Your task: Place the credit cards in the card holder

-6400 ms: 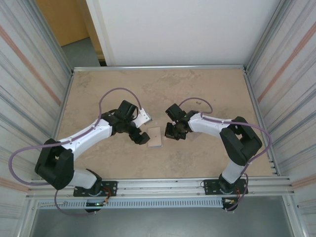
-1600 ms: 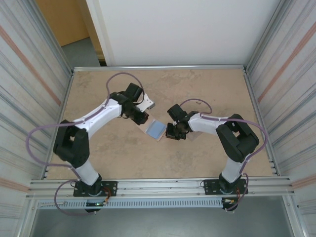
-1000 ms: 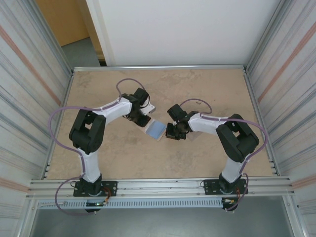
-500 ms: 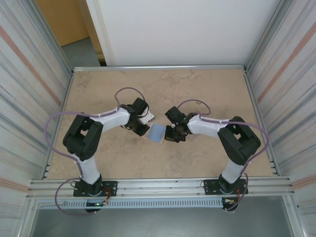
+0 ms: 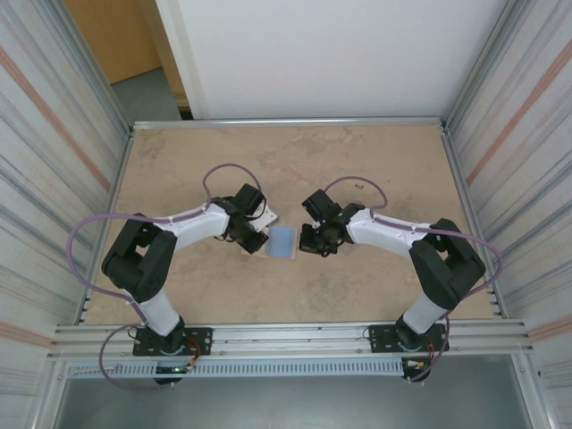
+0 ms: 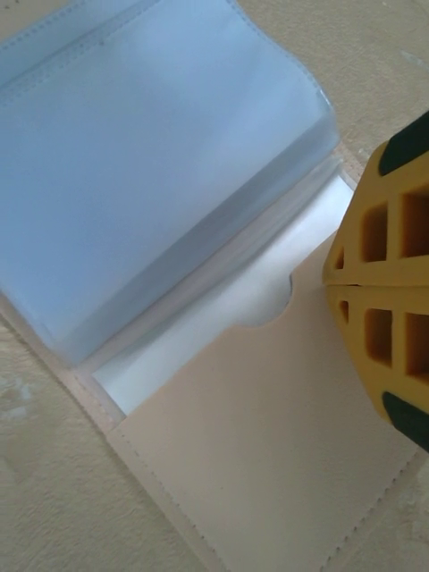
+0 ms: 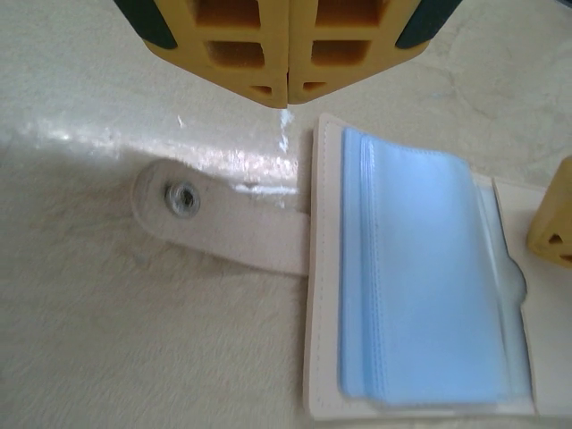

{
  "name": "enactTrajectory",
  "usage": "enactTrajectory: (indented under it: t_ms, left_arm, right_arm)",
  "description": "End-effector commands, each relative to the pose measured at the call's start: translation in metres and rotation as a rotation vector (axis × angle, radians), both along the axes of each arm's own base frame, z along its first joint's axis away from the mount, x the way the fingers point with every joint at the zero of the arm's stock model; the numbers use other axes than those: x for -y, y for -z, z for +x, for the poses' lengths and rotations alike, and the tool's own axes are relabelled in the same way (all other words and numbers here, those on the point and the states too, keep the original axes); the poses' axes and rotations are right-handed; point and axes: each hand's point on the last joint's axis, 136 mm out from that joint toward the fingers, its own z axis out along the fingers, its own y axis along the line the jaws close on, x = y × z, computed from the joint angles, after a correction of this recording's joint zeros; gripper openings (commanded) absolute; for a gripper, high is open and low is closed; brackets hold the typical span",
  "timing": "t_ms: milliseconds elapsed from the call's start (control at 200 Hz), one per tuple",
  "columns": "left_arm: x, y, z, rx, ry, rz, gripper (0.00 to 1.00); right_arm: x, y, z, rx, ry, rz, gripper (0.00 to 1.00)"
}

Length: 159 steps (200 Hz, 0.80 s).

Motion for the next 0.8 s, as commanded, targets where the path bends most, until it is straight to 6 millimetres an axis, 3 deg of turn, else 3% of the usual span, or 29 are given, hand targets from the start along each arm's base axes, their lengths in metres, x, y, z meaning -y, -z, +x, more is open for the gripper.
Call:
enactTrajectory:
  t_ms: [0,236,501,792]
  left_arm:
    - [0.0,-0.003,0.007,0.026,0.013,0.003,0.0]
    - [-0.001,-0.009,0.012,0.042,0.003,-0.002,0.0]
    - [0.026,-0.054,0.01,-0.005,-0.053,-0.164,0.07]
    - [0.054,-0.037,0.0,-0.159,-0.076,-0.206,0.07]
  right_arm:
    - [-0.01,-0.002,0.016,-0.007,0.013,0.039,0.0]
    - [-0.012,0.016,0.032,-0.042,-0.003,0.021,0.0]
    - [0.0,0.04,0.027,-0.085,0.016,-0.01,0.0]
    - [0.003,0.049,0.02,-0.099,0.033,-0.009,0.0]
